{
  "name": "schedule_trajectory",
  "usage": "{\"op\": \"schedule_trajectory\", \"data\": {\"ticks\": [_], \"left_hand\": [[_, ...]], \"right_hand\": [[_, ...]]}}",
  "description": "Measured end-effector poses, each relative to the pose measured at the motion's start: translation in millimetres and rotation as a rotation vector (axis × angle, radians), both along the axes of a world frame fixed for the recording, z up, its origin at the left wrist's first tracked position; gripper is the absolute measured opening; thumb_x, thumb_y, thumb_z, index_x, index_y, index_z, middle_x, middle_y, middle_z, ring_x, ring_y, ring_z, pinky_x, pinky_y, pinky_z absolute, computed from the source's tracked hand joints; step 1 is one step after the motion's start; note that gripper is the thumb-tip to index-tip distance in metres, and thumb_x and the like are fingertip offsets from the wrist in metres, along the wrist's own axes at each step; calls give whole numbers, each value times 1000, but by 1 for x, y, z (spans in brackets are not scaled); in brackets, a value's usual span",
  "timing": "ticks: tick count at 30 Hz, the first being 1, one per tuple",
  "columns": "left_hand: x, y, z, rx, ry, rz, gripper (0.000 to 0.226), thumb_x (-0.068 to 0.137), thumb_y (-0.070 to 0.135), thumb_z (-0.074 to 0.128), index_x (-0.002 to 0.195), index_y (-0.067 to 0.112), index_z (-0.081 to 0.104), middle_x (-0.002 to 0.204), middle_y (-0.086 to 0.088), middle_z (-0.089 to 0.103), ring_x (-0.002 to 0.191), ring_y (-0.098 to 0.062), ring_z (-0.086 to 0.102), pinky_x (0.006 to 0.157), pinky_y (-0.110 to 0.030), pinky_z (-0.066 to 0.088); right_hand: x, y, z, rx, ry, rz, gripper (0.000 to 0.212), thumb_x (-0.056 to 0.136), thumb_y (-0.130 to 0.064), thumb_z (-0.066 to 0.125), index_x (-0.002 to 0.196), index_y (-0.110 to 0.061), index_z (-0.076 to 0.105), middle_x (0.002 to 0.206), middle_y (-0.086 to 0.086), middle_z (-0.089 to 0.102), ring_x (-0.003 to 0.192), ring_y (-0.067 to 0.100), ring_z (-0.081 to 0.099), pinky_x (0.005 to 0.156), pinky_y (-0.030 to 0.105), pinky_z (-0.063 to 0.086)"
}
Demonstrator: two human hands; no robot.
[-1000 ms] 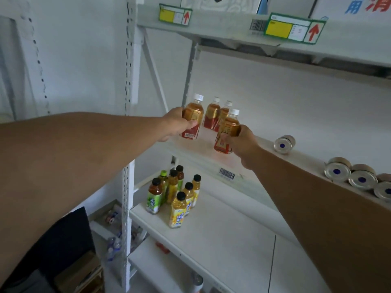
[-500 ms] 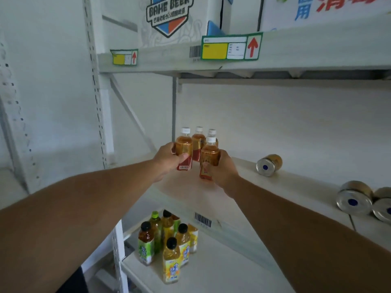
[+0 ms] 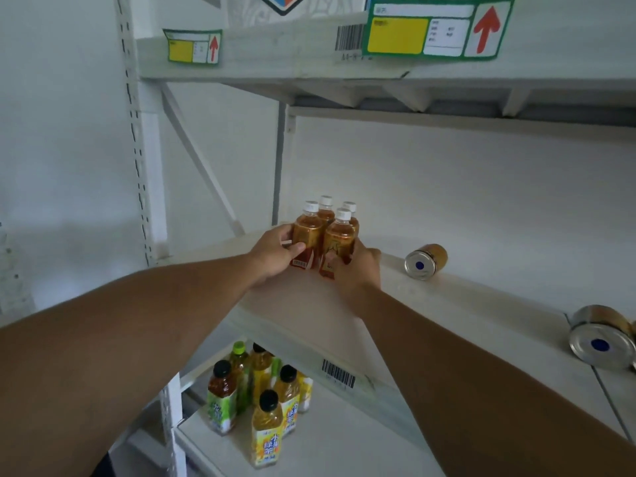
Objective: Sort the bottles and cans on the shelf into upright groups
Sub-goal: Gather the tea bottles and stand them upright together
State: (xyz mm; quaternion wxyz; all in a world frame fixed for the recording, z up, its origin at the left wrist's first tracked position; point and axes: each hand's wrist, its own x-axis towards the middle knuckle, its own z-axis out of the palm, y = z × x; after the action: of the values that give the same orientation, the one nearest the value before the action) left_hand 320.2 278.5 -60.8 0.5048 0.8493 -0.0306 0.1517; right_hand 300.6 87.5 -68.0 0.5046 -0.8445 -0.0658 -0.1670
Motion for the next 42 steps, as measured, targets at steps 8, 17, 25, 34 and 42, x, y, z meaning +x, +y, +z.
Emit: {"op": "schedule_trajectory", "data": {"ticks": [8,17,25,34,42], "left_hand": [[21,-4,-1,134,49,-64,48,113,16,53,160,22,48,163,-5,52,153,-26,44,126,-51,35],[27,-4,-8,121,46,-80,51,114,18,48,164,23,41,165,-5,49,153,-25,43,126,-46,34],[17,-4,-4,56,132,-86,89,107,30,63,174,20,5,177,-4,26,159,-28,34,128,-46,29],[-31,18,14,613,158,26,107,92,79,53,172,34,-1,180,-5,14,162,-30,26,127,-54,31],[-82,-4,43,862,175,114,111,84,93,39,172,36,1,177,-8,24,156,-33,37,118,-51,41]], "right_hand": [[9,10,0,-227,119,-104,39,100,-37,66,135,-19,62,134,7,53,115,31,63,102,48,55],[20,12,-8,-320,85,-161,41,100,-52,61,133,-27,60,122,0,69,117,28,64,98,49,56],[16,10,-8,-182,81,-101,69,93,-52,71,150,-23,47,138,4,54,125,30,59,102,46,52],[-19,-53,9,-482,56,-1,100,92,-67,65,169,-18,23,170,10,27,157,35,28,119,51,37],[-59,-97,29,-787,37,32,104,85,-89,51,168,-32,23,175,5,21,159,35,25,119,59,38]]}}
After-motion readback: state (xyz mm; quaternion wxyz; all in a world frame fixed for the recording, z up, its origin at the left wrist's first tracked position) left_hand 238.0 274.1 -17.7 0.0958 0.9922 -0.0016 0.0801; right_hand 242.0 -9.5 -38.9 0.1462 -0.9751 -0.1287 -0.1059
